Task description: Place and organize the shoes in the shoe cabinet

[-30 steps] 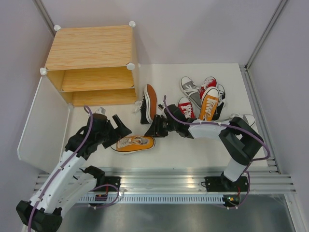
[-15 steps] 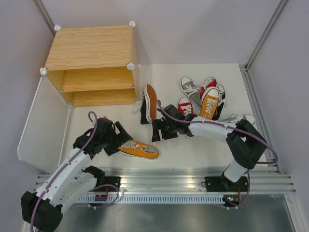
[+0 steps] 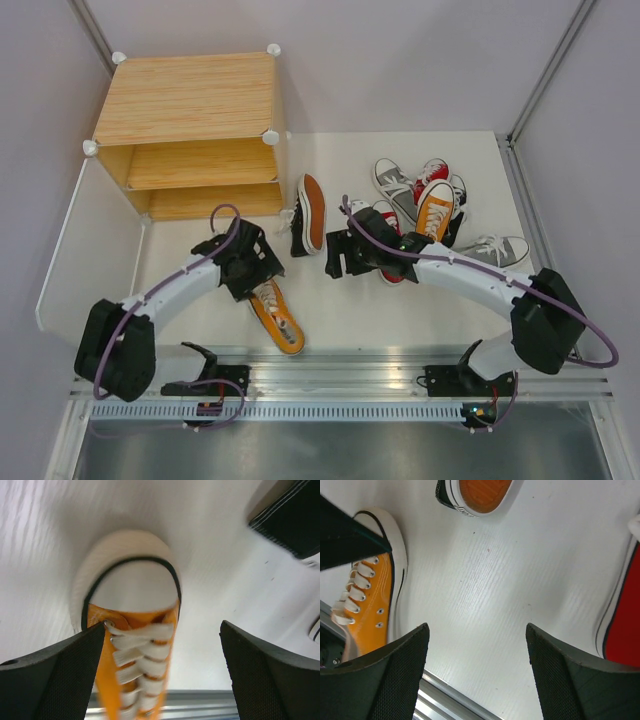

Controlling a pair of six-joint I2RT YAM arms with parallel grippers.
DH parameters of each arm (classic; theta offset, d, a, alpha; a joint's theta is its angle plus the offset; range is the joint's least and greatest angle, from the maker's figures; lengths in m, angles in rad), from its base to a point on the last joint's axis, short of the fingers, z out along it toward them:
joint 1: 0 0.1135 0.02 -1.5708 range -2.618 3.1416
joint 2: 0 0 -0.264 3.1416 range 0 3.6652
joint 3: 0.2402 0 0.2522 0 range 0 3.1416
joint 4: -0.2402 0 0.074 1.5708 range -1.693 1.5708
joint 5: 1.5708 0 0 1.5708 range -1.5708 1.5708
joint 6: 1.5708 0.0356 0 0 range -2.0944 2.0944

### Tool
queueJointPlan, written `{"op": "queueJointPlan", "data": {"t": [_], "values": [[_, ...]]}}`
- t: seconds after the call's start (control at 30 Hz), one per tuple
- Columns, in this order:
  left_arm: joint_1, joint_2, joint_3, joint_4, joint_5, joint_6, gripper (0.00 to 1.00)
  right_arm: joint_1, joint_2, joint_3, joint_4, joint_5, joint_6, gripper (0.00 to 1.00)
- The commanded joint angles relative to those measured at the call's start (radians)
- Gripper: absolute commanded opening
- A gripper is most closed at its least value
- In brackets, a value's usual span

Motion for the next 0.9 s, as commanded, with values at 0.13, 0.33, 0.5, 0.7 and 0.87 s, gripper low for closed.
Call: {"op": "queueJointPlan", "data": {"t": [0.13,0.33,0.5,0.7,0.87], "values": [[0.009,0.310,0.381,0.239,-0.017,0.352,1.00,-0.010,-0.141,-0.051,-0.032,0.132,-0.010,0.82],[0.007,0.202,0.410,0.196,0.083,0.430,1.00,-0.012,-0.210,-0.075,-0.055,0.178,-0.008,0.82],[0.006,0.027,0.331,0.057,0.072,0.562,1.00,-0.012,-0.230,-0.086,-0.053,0.183,-0.005,0.82],[0.007,-0.138,0.218,-0.107,0.164,0.657,1.00,-0.012,-0.215,-0.075,-0.050,0.164,-0.007,0.82],[-0.002,-0.191,0.152,-0.156,0.268,0.613,0.99,-0.010,-0.213,-0.075,-0.049,0.157,-0.001,0.81]]}}
